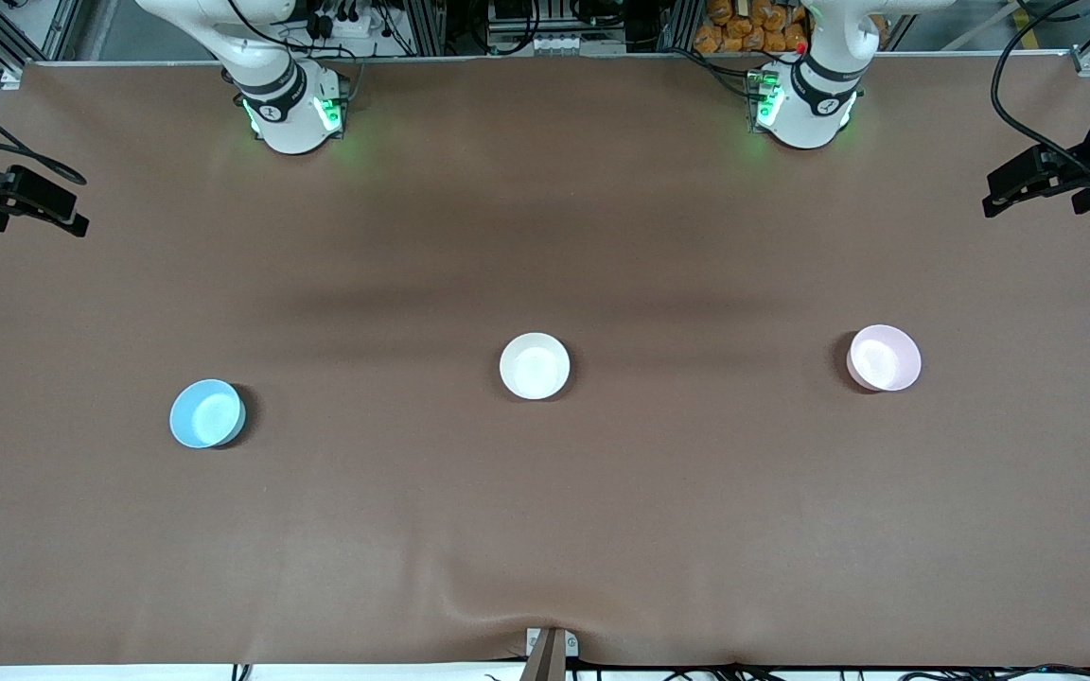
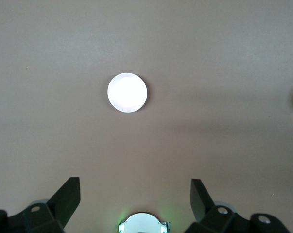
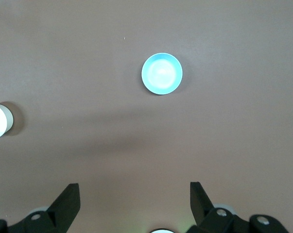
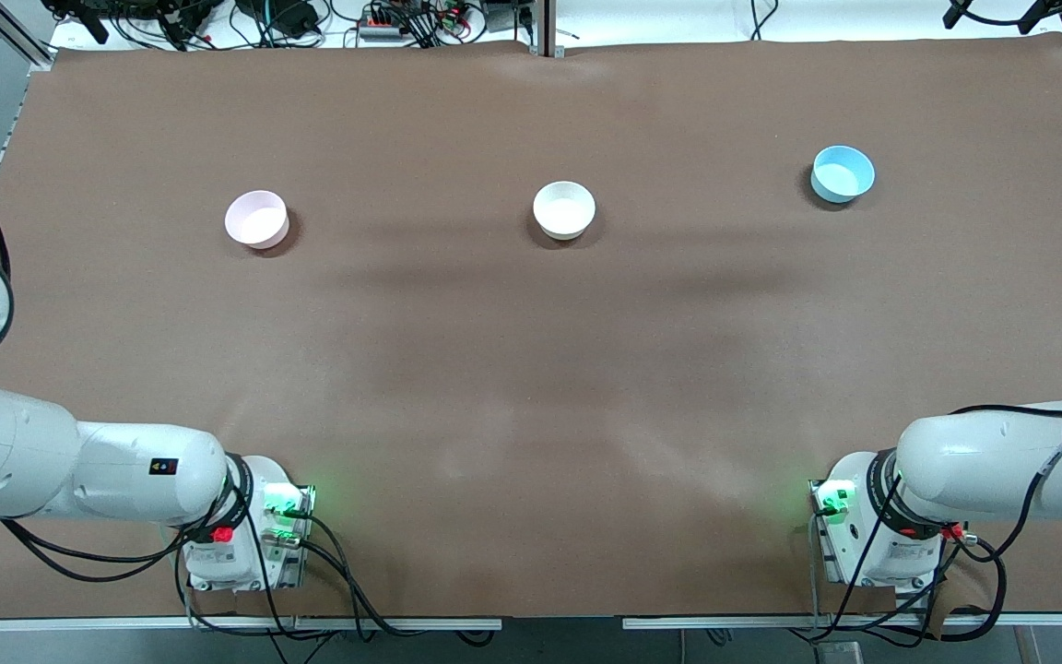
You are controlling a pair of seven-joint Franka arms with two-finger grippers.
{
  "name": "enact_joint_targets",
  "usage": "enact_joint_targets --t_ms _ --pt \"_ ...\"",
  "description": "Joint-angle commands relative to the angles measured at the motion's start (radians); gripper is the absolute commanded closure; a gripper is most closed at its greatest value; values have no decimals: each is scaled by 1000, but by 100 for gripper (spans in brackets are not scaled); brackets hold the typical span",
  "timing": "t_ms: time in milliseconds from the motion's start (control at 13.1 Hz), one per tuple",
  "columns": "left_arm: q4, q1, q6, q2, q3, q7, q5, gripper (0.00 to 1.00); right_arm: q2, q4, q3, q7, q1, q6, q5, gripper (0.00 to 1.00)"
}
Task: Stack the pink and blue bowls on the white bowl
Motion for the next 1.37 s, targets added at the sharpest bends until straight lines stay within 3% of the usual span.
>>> enact_joint_targets --t_ms 0,687,992,1298 --pt "12 8 -1 4 0 11 -14 0 -2 -8 5 10 -9 13 -1 0" --pt "-6 25 -3 25 6 15 -40 0 53 -8 3 1 -34 53 -1 0" --pt "-11 57 9 91 8 56 -39 0 95 -8 3 -3 -45 93 -1 0" --pt "-74 63 141 173 10 95 -28 0 135 -8 3 -11 -59 131 -1 0"
